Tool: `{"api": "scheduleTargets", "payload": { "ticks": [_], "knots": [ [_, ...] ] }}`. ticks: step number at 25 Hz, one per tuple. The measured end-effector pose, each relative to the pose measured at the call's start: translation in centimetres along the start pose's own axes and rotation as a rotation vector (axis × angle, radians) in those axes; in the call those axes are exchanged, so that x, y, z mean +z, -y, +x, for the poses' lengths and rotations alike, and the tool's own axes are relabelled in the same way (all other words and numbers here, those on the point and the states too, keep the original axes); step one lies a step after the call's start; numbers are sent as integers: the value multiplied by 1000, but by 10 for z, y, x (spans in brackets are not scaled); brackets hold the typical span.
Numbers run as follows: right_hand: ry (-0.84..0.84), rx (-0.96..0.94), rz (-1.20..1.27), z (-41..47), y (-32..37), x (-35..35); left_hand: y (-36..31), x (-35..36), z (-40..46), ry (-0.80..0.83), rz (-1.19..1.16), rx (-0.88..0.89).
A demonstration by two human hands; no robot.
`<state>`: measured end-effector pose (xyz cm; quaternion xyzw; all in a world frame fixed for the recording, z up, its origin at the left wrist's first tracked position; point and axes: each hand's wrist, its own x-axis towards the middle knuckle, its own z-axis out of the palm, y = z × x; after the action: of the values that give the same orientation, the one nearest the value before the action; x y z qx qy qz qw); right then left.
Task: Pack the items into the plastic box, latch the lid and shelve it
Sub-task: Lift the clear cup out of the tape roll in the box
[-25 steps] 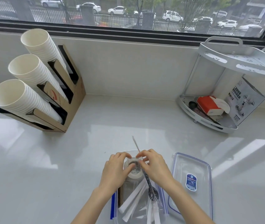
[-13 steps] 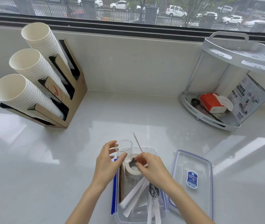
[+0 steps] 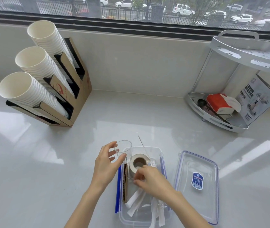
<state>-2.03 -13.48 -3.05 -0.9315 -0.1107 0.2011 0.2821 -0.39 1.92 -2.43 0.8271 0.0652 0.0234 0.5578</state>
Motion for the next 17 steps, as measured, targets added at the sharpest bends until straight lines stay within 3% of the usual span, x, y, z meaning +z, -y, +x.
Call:
{"api": "scheduleTargets", "payload": {
  "ticks": [5, 10, 13, 17],
  "knots": [
    [-106, -15, 265, -8, -3, -33, 0, -1, 0, -23, -12, 11],
    [-494, -82, 430, -13, 1, -72, -2, 3, -1, 14, -1, 34],
    [-593, -194, 391, -10, 14, -75, -5, 7, -6, 81, 25, 84],
    [-516, -303, 169, -2, 20, -59, -9, 10, -10, 123, 31, 150]
  ]
}}
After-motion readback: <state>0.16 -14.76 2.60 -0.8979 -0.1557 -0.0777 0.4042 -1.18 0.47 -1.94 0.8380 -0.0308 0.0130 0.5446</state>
